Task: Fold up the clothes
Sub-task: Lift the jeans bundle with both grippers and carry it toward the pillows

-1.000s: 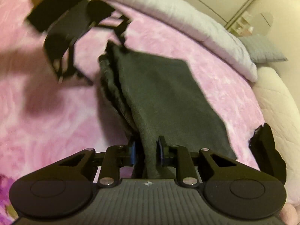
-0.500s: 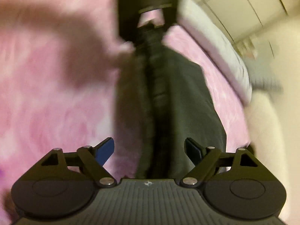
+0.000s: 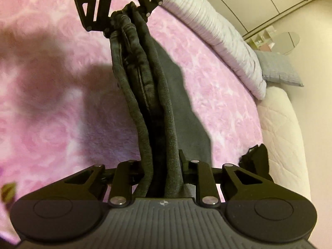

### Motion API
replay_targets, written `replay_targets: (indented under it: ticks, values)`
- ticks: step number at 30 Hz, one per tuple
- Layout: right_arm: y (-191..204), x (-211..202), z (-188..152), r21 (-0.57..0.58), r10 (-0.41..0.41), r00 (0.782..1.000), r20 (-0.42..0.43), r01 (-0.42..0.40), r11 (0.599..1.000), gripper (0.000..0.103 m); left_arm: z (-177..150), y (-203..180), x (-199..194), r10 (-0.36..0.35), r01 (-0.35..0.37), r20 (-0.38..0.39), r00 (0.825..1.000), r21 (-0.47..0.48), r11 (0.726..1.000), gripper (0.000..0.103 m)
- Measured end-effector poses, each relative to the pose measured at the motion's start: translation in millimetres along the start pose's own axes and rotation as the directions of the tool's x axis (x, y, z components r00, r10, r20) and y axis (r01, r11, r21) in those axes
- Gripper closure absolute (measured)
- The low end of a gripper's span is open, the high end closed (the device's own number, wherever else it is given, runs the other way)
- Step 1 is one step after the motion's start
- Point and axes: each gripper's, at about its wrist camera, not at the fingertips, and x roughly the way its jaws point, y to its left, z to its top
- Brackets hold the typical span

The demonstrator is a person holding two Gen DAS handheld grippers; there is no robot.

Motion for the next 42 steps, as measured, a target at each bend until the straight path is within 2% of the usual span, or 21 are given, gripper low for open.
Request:
replay_targets:
  ticks: [6, 12, 17, 21, 26, 28, 31, 33, 36, 39, 41, 42]
  values:
    - [-14.0, -73.6, -0.7, 0.001, 0.033, 0.999, -0.031, -0.033, 0.999, 0.083, 30.6, -11.4, -49.7, -0.026, 0.025, 0.031, 0.999, 0.047, 0.999, 0.068]
    - [-41.3, -119.1, -12.1, 0.0, 0.018, 0.998, -0.063, -0.019, 1.0, 0.084, 70.6, -15.3, -82.6, -0.016, 0.011, 0.073, 0.997, 0.077, 0.997, 0.068]
    - [-84.6, -139.3, -28.4, 0.006, -0.018, 0.997, -0.08, 0.019, 1.0, 0.084, 118.1, 14.5, -84.6, 0.026, -0.034, 0.107, 0.994, 0.08, 0.996, 0.068]
    - [-137.0, -134.0, -52.7, 0.008, -0.056, 0.996, -0.069, 0.057, 0.998, 0.083, 159.6, 48.0, -60.7, 0.077, -0.088, 0.127, 0.989, 0.087, 0.992, 0.069]
    - [-220.4, -89.4, -103.9, -0.012, -0.085, 0.996, -0.022, 0.085, 0.996, 0.083, 211.7, 103.6, 17.3, 0.139, -0.142, 0.09, 0.986, 0.033, 0.989, 0.069]
    - [-267.2, -53.1, -130.9, -0.024, -0.081, 0.997, 0.009, 0.081, 0.996, 0.083, 235.9, 132.3, 60.5, 0.157, -0.157, 0.053, 0.986, -0.005, 0.988, 0.069]
    - [-338.5, 3.6, -162.0, -0.055, -0.068, 0.997, 0.039, 0.071, 0.996, 0.084, 248.8, 179.3, 118.1, 0.17, -0.169, 0.0, 0.986, -0.056, 0.984, 0.069]
    - [-389.1, 40.3, -177.7, -0.085, -0.078, 0.995, 0.061, 0.083, 0.993, 0.084, 257.8, 213.0, 150.6, 0.203, -0.204, -0.021, 0.979, -0.081, 0.976, 0.069]
    - [-460.3, 90.8, -195.3, -0.13, -0.128, 0.986, 0.104, 0.141, 0.981, 0.083, 274.4, 259.4, 192.0, 0.287, -0.29, -0.044, 0.957, -0.108, 0.951, 0.069]
    - [-510.8, 135.4, -214.8, -0.158, -0.202, 0.968, 0.149, 0.225, 0.962, 0.082, 287.9, 277.3, 230.9, 0.354, -0.358, -0.053, 0.934, -0.093, 0.929, 0.069]
    - [-523.3, 164.9, -228.5, -0.169, -0.245, 0.955, 0.168, 0.273, 0.947, 0.081, 289.3, 268.7, 272.4, 0.374, -0.378, -0.061, 0.925, -0.072, 0.923, 0.069]
    - [-523.2, 182.3, -238.1, -0.174, -0.261, 0.95, 0.173, 0.291, 0.941, 0.08, 286.5, 258.9, 295.3, 0.369, -0.373, -0.07, 0.927, -0.064, 0.925, 0.068]
